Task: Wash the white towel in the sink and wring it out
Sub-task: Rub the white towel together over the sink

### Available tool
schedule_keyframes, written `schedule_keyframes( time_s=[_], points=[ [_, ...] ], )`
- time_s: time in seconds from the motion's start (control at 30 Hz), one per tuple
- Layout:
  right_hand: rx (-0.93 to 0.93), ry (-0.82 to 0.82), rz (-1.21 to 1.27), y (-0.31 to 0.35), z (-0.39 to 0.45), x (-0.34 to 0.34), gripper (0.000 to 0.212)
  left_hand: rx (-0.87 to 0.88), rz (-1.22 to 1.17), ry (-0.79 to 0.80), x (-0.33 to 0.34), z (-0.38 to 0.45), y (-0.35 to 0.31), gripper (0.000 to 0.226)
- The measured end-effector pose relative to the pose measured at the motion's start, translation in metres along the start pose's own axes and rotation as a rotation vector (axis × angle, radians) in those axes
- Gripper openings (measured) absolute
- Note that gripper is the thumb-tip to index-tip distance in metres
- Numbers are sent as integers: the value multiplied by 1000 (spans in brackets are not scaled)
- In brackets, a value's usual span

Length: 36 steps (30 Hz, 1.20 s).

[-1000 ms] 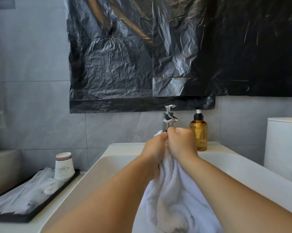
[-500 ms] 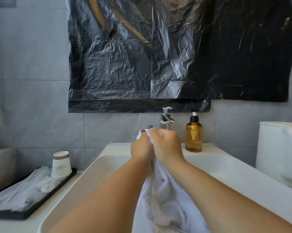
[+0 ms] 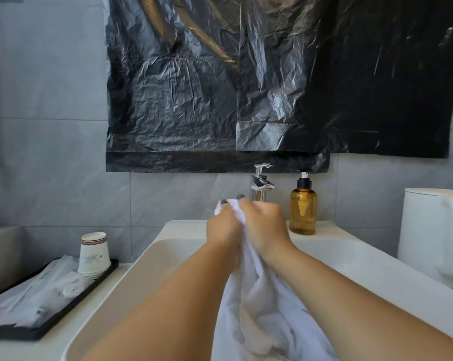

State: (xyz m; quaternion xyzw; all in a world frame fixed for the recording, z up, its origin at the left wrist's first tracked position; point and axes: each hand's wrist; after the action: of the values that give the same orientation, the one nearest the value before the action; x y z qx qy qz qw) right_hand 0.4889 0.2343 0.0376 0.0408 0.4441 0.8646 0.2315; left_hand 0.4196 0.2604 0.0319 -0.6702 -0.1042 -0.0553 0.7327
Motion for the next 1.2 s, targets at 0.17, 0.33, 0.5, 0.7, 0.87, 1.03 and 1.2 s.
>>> schedule_keyframes(
  time_s=[0.17,0.33,0.5,0.7,0.87,1.03,1.2],
  points=[
    [-299,-134,-35,6,-2,-3,51,64,132,235,1,-9,-5,23],
    [151,-274,96,-19,36,-36,48,-139,224,502,13,-30,-7,44],
    [28,-76,67,-11,20,-17,46,-54,26,167,10,-13,-1,32],
    [-370,5,97,0,3,-12,41,33,59,181,1,-8,-8,23],
    [5,-230,218,-21,37,-39,38,-92,304,526,9,-30,-11,48],
    [-212,-36,84,-7,16,-24,44,6,72,124,7,-16,-8,33],
    [-522,-30,54,9,-9,-7,52,144,65,56,-1,-10,-13,29]
  ],
)
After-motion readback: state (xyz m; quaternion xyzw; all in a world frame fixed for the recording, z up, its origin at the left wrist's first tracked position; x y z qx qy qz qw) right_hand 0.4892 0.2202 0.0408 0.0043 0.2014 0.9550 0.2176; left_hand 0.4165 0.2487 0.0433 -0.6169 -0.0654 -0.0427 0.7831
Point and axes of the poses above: each hand's wrist, its own z-axis towards the middle knuckle, its own x-axis out of the palm, y = z × x, and after that the axes turned 6 degrees about z, right-handed
